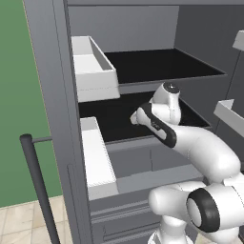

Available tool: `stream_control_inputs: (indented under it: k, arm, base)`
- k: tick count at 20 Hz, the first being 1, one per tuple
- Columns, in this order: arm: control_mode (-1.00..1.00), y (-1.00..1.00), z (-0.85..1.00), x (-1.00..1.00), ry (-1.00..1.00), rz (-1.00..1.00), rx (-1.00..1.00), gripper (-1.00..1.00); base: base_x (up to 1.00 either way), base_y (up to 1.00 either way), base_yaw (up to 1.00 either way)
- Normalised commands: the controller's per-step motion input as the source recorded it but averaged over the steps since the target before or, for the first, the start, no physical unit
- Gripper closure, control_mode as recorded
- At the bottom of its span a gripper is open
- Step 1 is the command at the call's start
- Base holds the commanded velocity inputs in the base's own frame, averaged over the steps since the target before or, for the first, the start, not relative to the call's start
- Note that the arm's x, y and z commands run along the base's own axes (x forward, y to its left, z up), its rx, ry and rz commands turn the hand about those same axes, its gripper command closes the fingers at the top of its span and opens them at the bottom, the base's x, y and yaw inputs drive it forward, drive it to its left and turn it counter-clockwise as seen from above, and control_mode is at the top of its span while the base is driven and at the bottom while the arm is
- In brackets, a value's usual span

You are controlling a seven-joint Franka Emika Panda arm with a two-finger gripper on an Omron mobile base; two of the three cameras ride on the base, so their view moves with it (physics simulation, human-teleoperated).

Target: Retrieve the banana and pear from the fridge and place them into the bowl on the dining table.

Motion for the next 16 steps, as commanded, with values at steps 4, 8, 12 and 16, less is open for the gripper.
stream_control_inputs:
  k: [4,8,12,16]
  arm:
    - [-1.00,0.00,-0.20,0.15,-0.01,-0.02,0.00,-1.00]
    - [-1.00,0.00,-0.22,0.19,-0.02,-0.01,0.00,-1.00]
    - [-1.00,0.00,-0.09,0.23,-0.03,-0.01,0.00,-1.00]
    - [-1.00,0.00,-0.04,0.20,-0.03,-0.02,0.00,-1.00]
  base:
    - [0.00,0.00,0.00]
    - [0.00,0.00,0.00]
    - [0.00,0.00,0.00]
    - [0.00,0.00,0.00]
